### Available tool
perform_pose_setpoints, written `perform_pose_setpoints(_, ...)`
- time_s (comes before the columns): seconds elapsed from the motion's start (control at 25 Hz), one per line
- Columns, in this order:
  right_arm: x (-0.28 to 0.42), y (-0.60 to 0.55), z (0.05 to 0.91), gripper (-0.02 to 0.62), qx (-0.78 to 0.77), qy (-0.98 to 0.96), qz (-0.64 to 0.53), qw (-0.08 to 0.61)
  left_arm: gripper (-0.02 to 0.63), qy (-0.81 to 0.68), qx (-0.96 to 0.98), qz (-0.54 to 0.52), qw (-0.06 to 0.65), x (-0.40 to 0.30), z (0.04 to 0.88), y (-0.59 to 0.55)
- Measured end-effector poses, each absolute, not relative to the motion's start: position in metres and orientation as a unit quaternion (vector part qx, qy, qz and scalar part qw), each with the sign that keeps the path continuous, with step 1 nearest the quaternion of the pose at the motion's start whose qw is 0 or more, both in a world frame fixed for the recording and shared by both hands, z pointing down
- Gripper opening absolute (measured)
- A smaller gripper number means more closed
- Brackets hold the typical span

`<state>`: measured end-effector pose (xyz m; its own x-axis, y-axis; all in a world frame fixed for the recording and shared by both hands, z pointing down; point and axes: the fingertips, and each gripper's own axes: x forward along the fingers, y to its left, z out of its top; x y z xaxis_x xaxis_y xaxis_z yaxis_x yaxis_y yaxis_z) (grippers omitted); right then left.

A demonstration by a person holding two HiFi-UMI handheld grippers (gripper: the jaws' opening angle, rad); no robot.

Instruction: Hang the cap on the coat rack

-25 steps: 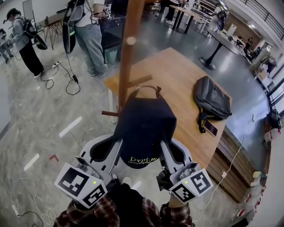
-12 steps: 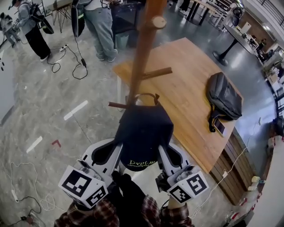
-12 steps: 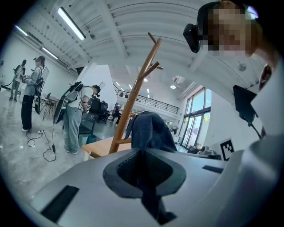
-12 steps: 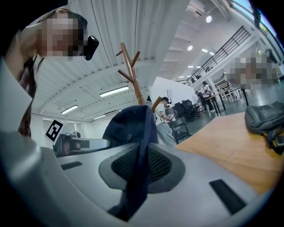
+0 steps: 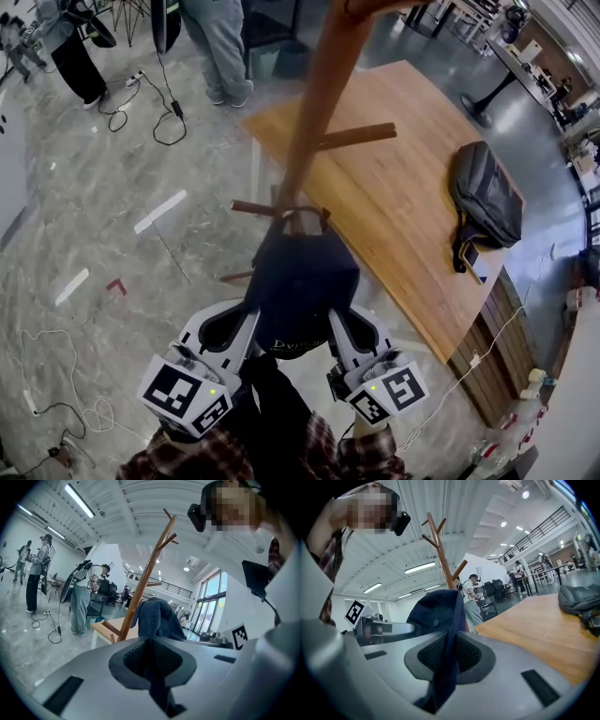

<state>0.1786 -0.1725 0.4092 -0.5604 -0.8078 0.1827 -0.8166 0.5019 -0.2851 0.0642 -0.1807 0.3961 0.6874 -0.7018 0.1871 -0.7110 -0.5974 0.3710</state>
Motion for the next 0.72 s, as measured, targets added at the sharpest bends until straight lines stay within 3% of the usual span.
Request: perform_pose_setpoints(0.72, 0.171, -0.234, 0.486, 0.044, 0.479, -0.860, 0.168, 0.060, 0.020, -0.432, 0.875, 0.044, 0.215, 0.058, 0.465, -0.231)
